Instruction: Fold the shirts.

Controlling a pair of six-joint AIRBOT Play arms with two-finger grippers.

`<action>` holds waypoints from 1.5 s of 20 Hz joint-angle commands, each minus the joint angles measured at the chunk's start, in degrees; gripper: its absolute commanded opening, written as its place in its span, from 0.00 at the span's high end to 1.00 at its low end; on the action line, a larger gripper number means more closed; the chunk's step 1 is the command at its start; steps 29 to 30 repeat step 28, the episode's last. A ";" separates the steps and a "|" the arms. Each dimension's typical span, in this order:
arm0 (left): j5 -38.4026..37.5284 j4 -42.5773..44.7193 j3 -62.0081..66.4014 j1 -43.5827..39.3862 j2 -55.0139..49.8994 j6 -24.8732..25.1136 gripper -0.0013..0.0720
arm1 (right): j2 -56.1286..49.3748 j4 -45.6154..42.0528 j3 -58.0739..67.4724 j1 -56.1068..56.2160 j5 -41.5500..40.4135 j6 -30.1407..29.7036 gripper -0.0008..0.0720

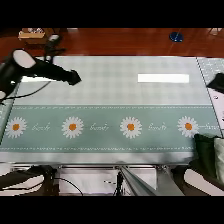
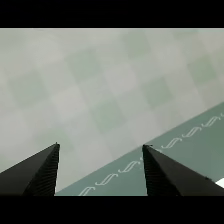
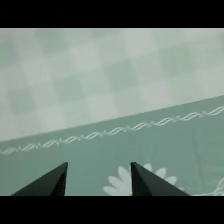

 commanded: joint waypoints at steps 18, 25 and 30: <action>-9.90 16.70 0.28 -10.45 -3.04 -21.14 0.16 | -9.33 -11.06 1.38 22.80 5.53 3.78 0.33; -9.90 16.70 0.28 -10.45 -3.04 -21.14 0.16 | -9.33 -11.06 1.38 22.80 5.53 3.78 0.33; -9.90 16.70 0.28 -10.45 -3.04 -21.14 0.16 | -9.33 -11.06 1.38 22.80 5.53 3.78 0.33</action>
